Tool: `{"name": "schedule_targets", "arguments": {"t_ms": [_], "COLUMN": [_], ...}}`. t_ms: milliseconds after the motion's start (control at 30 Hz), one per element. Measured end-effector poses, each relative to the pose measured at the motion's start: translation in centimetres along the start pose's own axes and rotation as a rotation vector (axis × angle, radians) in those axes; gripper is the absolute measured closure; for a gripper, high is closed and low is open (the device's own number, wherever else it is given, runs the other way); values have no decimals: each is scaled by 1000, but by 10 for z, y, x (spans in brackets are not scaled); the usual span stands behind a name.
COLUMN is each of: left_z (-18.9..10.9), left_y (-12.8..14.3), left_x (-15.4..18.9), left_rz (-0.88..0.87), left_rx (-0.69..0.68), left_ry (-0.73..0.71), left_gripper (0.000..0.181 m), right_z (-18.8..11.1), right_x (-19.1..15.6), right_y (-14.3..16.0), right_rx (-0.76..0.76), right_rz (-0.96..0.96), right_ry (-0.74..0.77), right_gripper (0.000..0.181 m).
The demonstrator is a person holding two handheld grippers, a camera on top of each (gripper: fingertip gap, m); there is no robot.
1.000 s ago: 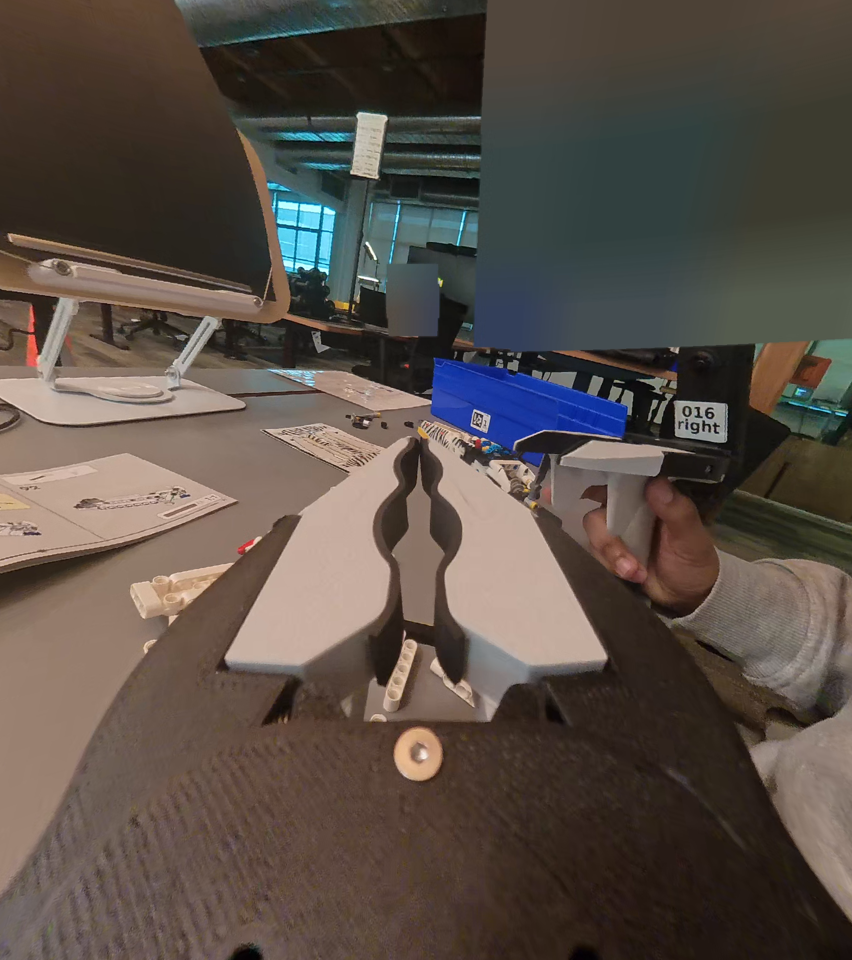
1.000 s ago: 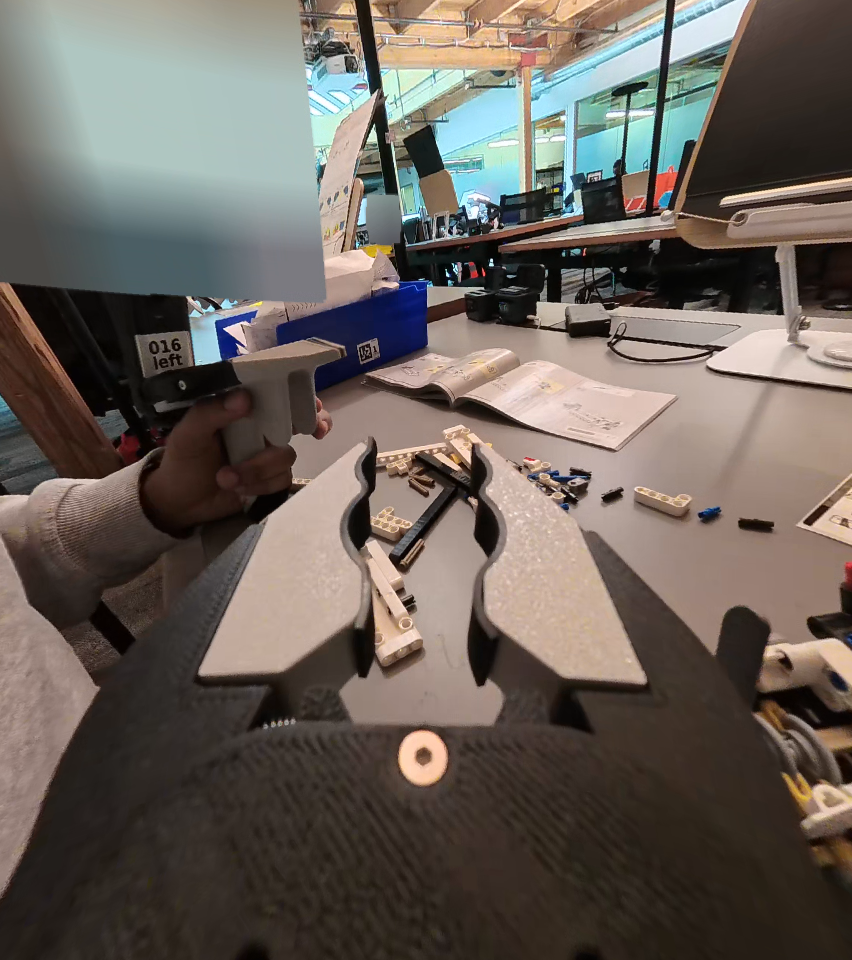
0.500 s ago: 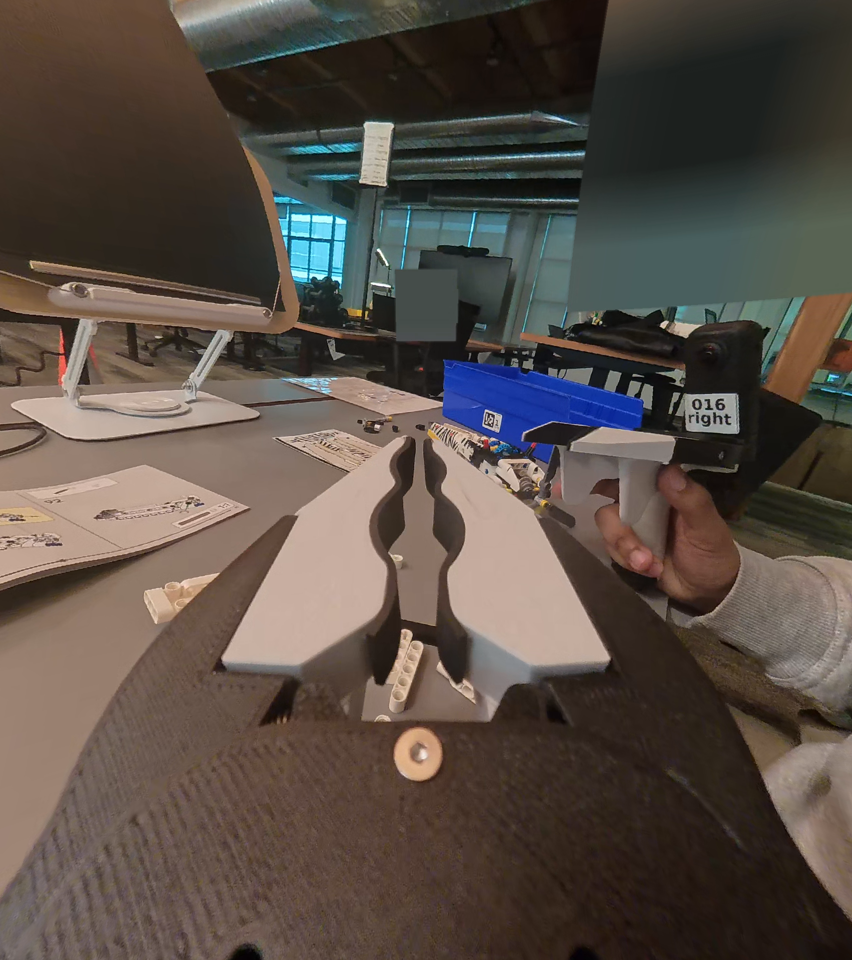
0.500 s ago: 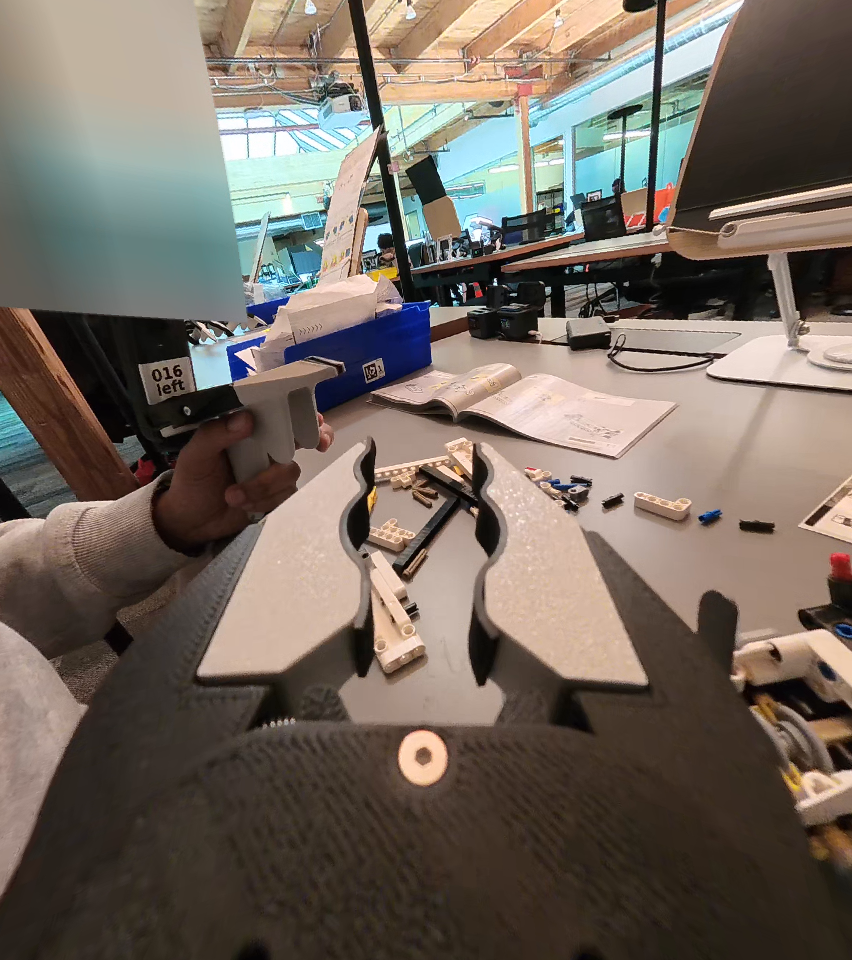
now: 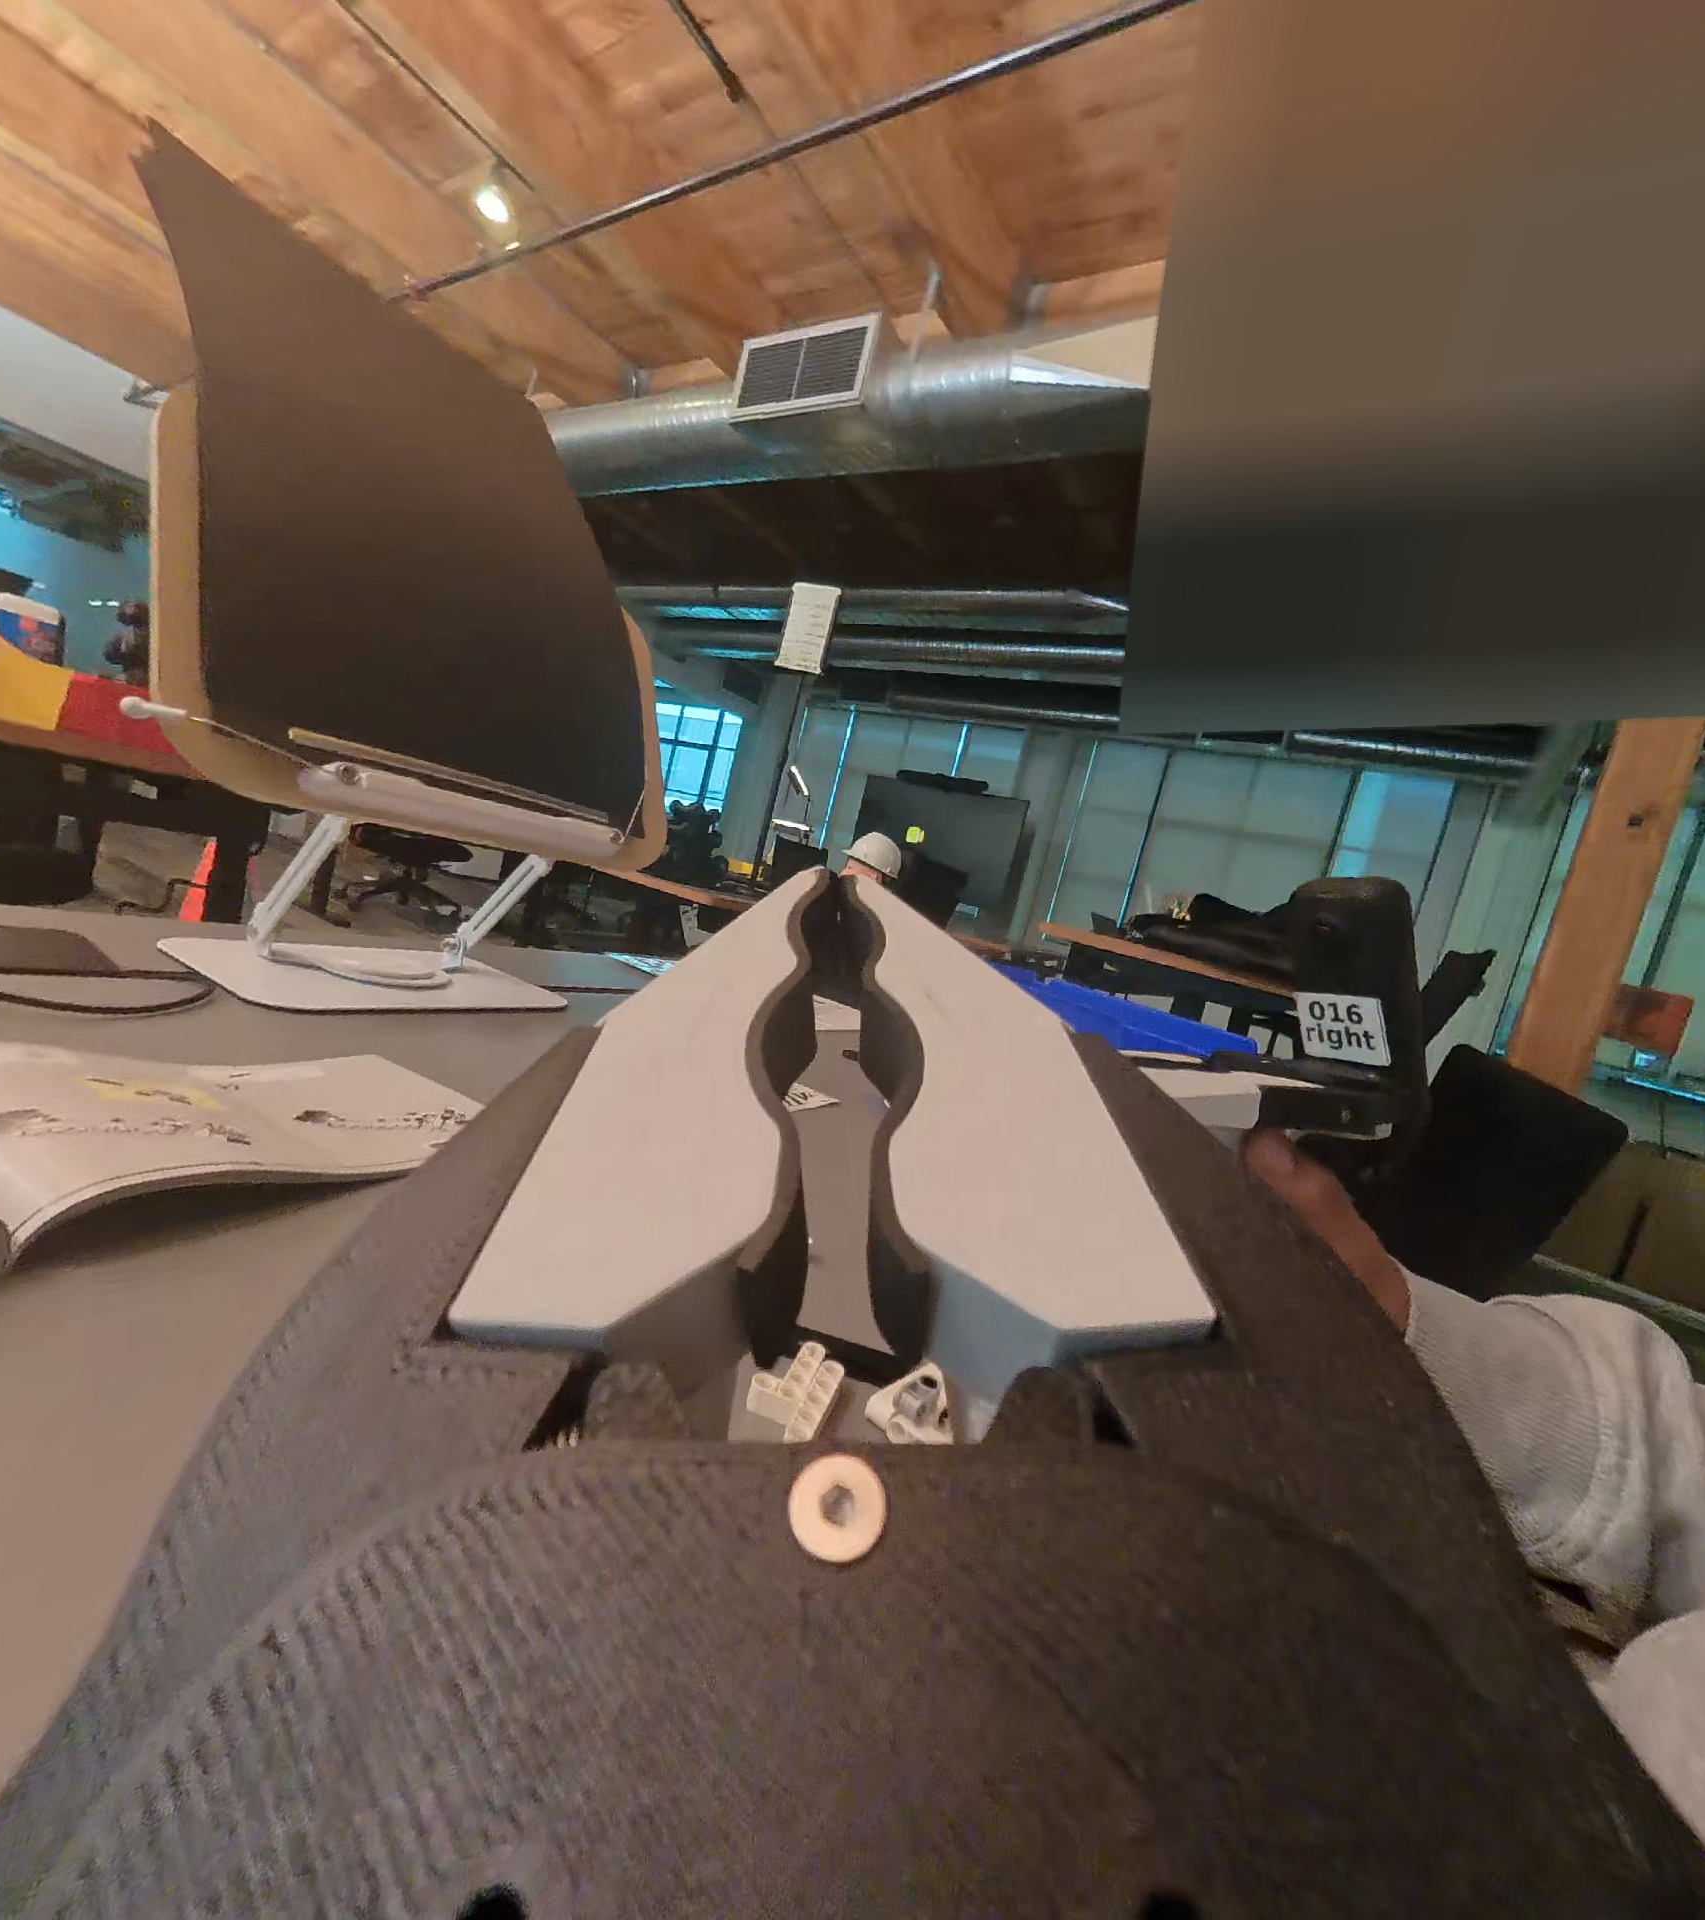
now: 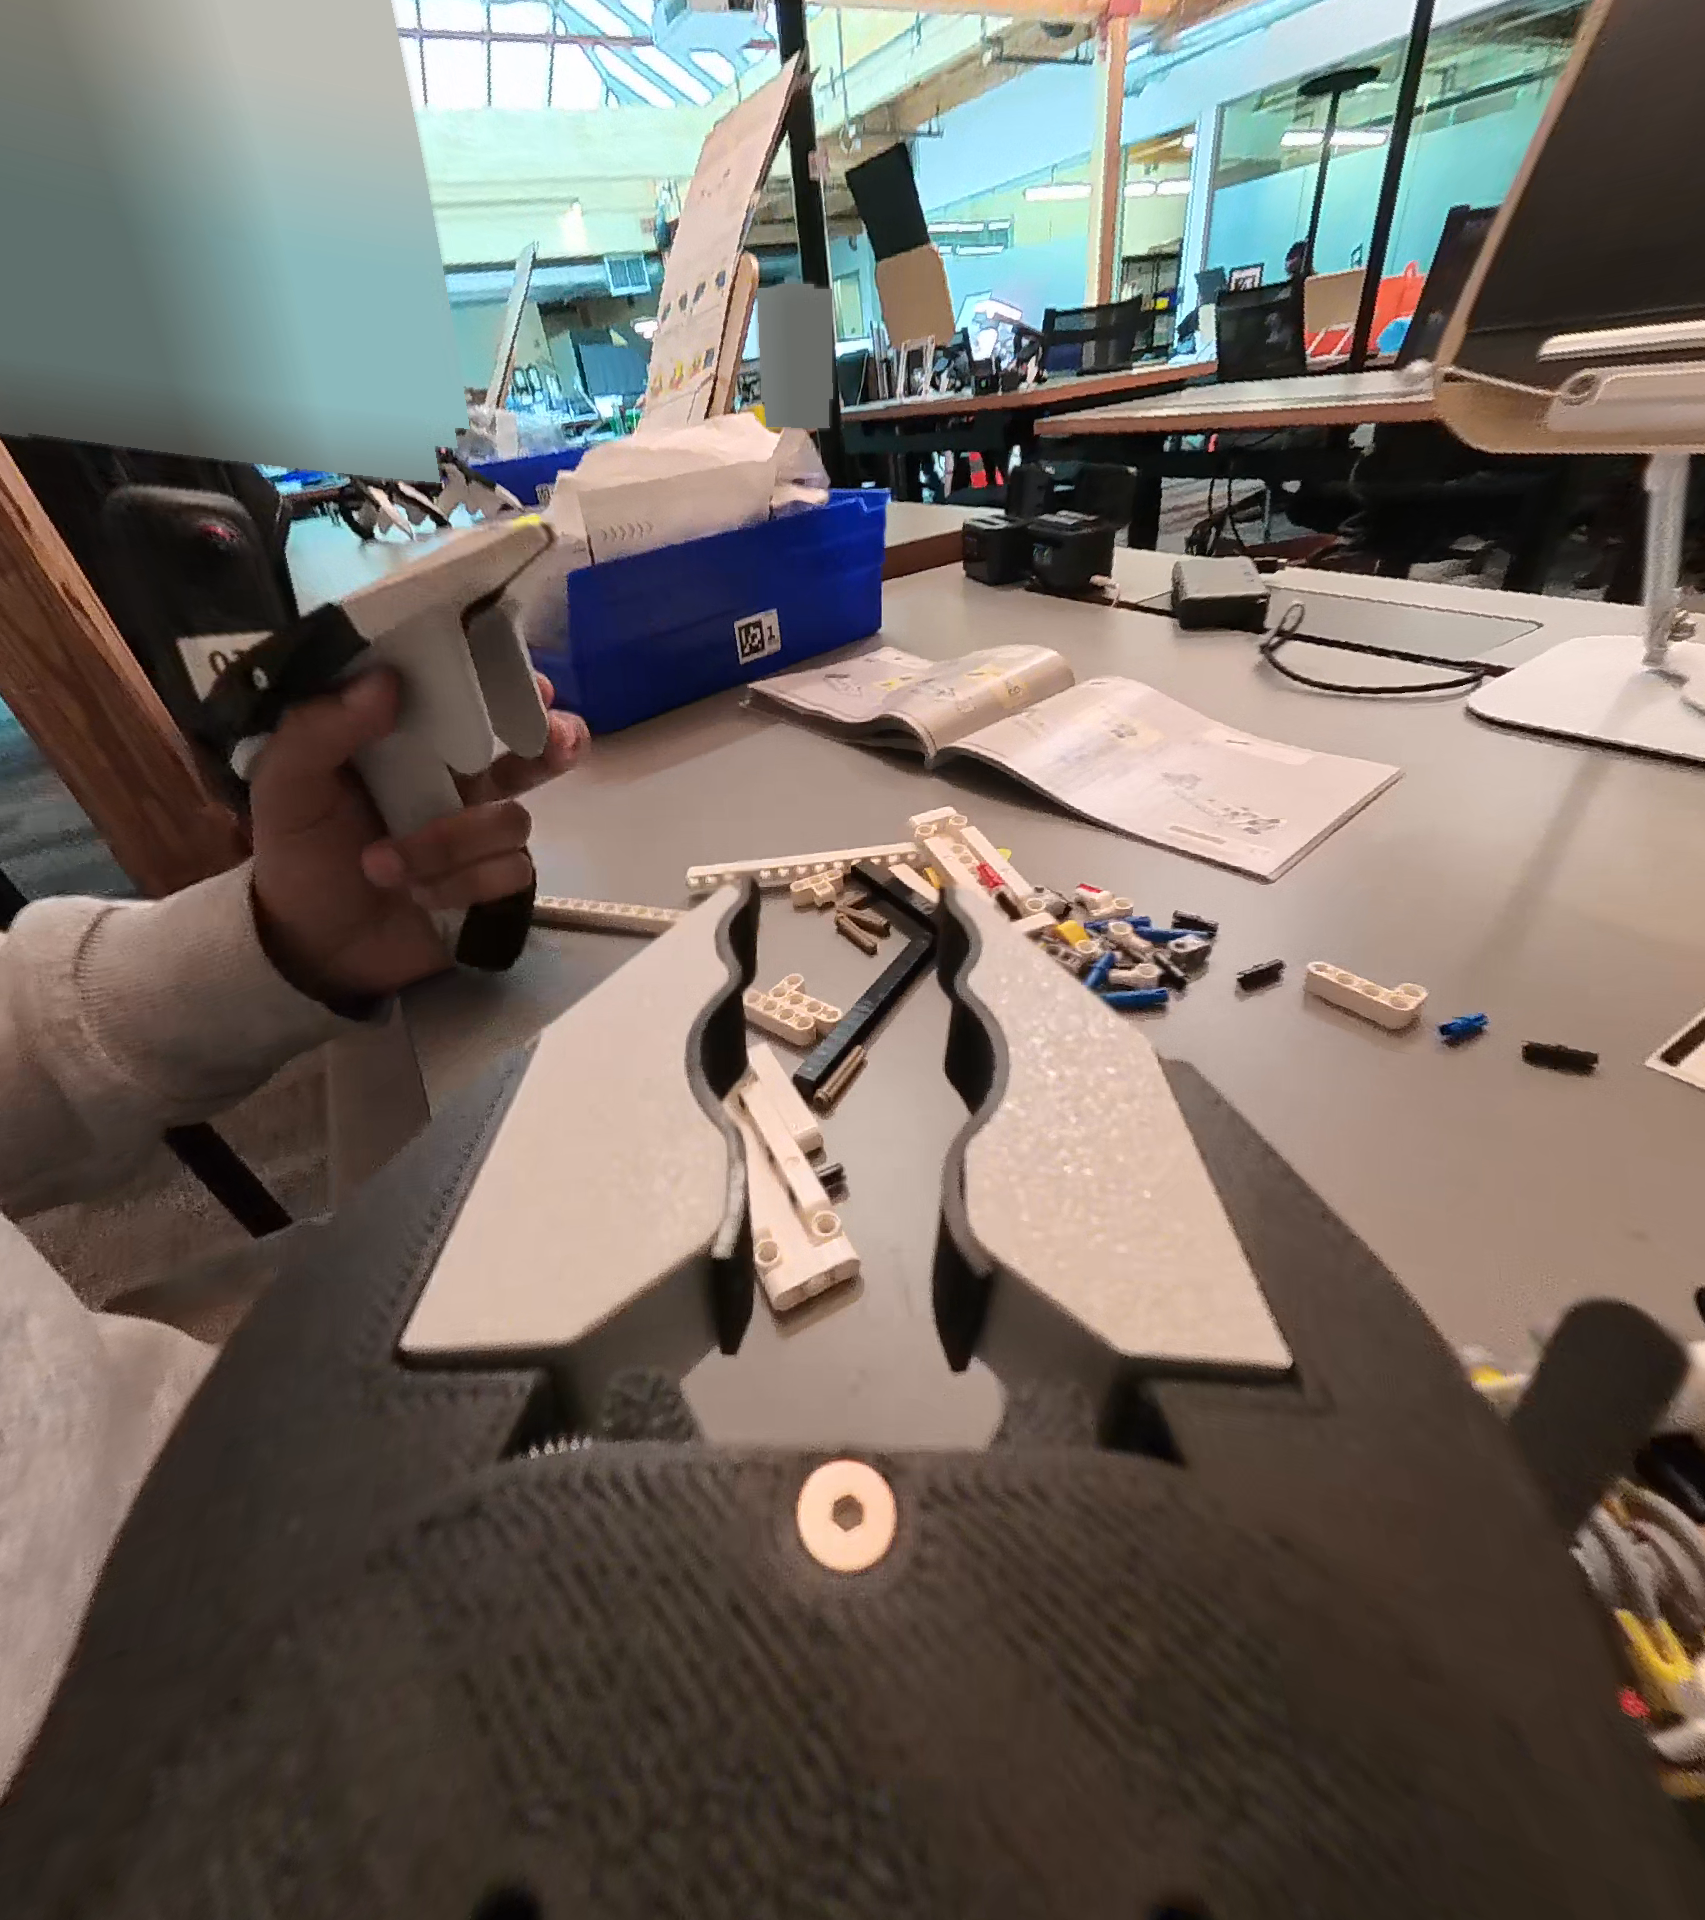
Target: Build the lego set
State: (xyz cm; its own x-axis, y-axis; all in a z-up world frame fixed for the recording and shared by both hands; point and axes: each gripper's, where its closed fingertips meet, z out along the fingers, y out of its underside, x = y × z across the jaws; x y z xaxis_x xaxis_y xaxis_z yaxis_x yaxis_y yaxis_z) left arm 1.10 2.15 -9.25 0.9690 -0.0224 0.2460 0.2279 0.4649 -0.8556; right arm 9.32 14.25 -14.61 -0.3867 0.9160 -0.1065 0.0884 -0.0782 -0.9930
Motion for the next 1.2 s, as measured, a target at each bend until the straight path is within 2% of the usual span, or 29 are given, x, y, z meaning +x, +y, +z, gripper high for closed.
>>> {"name": "schedule_targets", "arguments": {"t_ms": [133, 267, 367, 633, 967, 1100, 1200], "left_z": [-4, -5, -3, 3, 25, 30, 30], "left_y": [-1, -1, 1, 8, 32, 40, 40], "left_x": [-2, -6, -6, -8, -12, -10, -10], "left_rz": [10, 14, 25, 13, -46, -26, -15], "left_rx": [7, 10, -1, -36, -165, -210, -210], "left_ry": [-17, -44, -50, -49, -49, -49, -55], "left_gripper": [181, 181, 181, 181, 181, 181, 181], "right_z": [7, 13, 18, 15, 5, -6, -9], "right_x": [0, -5, -5, -15, -17, -6, -15], "right_y": [2, -10, -8, -10, -13, -4, 7], "right_rx": [-19, 67, 53, 71, 107, 38, -45], "right_rz": [3, 157, 195, 94, -29, -114, -174], "right_ry": [-7, -104, -130, -122, -38, 33, -11], "right_gripper": [150, 154, 150, 152, 145, 147, 148]}}
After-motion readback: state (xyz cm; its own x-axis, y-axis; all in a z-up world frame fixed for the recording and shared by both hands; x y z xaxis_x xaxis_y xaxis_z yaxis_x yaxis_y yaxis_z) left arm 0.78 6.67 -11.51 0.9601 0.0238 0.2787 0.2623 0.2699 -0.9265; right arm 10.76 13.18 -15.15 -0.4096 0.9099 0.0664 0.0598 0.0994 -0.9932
